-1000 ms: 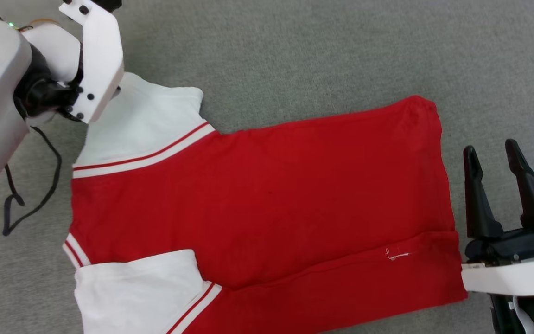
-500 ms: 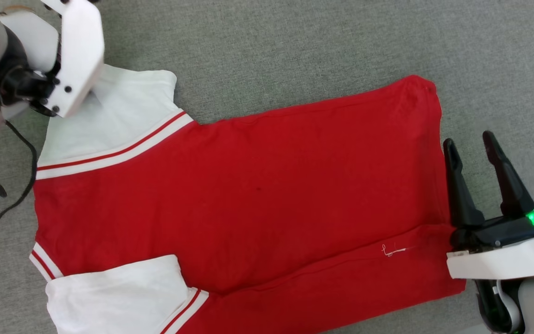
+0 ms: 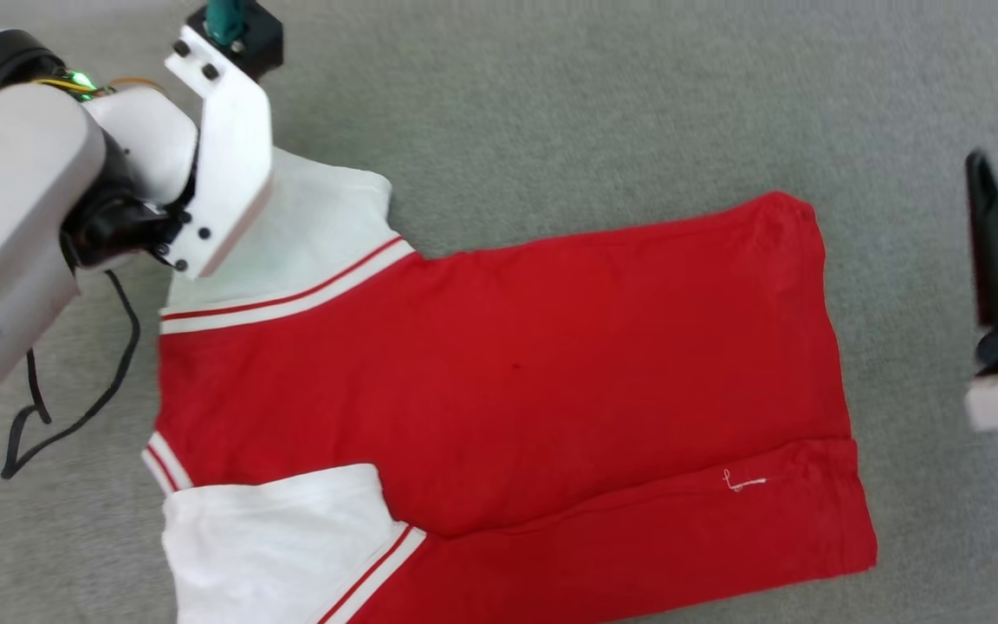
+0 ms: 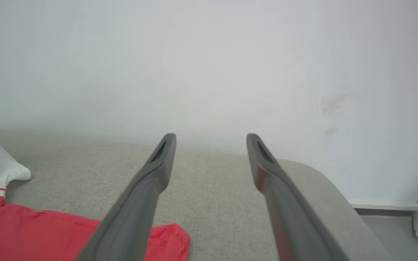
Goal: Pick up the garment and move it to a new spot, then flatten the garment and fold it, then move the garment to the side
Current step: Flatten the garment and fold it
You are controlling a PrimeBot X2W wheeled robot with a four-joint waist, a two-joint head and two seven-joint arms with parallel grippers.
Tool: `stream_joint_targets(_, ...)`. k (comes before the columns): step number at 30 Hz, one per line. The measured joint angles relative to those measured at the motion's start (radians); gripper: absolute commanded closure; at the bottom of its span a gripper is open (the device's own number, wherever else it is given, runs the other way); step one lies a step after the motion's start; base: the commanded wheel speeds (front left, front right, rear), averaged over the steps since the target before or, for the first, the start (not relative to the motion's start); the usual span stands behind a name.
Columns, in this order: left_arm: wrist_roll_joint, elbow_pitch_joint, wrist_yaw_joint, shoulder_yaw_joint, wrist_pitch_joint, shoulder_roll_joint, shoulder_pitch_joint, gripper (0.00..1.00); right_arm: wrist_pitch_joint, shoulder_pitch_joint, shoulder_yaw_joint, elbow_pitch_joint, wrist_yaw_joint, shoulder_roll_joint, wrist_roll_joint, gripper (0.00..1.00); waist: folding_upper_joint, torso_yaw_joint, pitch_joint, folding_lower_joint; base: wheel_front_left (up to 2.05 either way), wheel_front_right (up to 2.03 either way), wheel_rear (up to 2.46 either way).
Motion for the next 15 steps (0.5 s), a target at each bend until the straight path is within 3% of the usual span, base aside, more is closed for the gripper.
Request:
stream_joint_targets(4,0.009,-0.058,0.0,-0.012,-0.044,0.007,0.014,1.0,0.151,-0.107,0.035,-0.012,0.0,-0.117,0.021,0.0,0.0,0.029,-0.039,-0.0001,0.0,0.0,0.0)
stream_joint_targets(11,0.017,-0.135,0.0,-0.026,-0.091,0.024,0.035,1.0,0.639,-0.268,0.204,0.033,0.0,-0.342,0.18,0.0,0.0,0.081,-0.059,-0.0001,0.0,0.0,0.0)
stream_joint_targets(15,0.025,-0.156,0.0,-0.028,-0.109,0.007,0.036,1.0,0.89,-0.354,0.309,0.055,0.0,-0.431,0.281,0.0,0.0,0.106,-0.048,0.0,0.0,0.0,0.0)
